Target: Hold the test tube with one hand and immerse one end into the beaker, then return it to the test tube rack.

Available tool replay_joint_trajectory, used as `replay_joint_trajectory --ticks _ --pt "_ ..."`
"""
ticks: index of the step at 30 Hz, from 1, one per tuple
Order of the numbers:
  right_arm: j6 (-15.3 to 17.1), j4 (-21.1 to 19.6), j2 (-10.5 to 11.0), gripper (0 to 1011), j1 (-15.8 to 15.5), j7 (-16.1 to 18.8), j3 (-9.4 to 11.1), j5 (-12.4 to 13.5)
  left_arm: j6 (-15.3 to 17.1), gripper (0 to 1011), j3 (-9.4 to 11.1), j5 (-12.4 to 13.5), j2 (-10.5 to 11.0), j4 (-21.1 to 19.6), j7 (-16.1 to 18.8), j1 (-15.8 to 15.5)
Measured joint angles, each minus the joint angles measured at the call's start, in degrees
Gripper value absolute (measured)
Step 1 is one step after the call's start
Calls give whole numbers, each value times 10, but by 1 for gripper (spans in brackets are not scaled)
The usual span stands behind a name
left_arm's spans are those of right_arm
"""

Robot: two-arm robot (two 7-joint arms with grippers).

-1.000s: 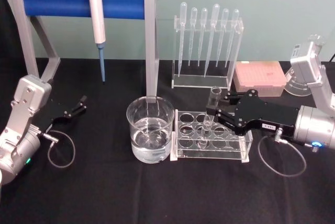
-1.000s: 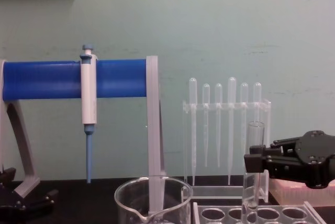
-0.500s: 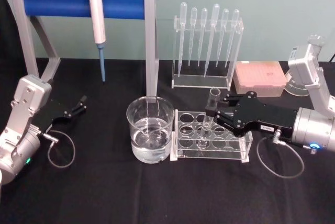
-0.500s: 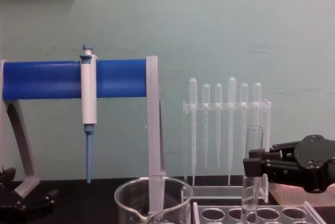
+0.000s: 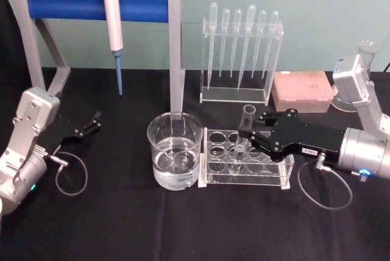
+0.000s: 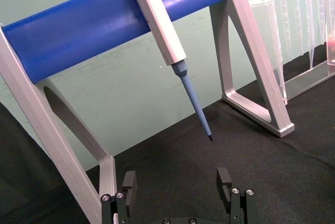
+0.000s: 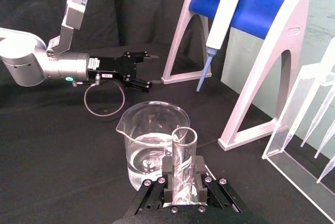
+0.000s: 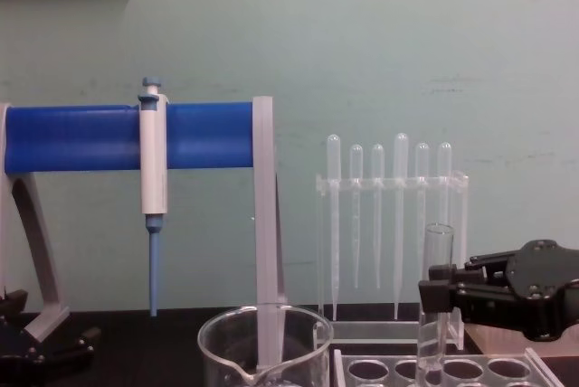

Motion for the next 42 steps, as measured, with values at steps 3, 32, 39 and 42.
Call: replay_joint_trajectory --ticks 3,32,39,42 --pt "1 0 -1 242 -1 -3 0 -1 0 1000 0 0 0 0 0 0" --pt "-3 -12 -2 707 -14 -10 12 10 0 1000 0 0 0 0 0 0" --pt "-8 -40 -2 891 -33 -24 46 53 0 1000 0 0 0 0 0 0" --pt "-15 -49 -10 972 -44 -47 64 68 0 1000 0 0 0 0 0 0"
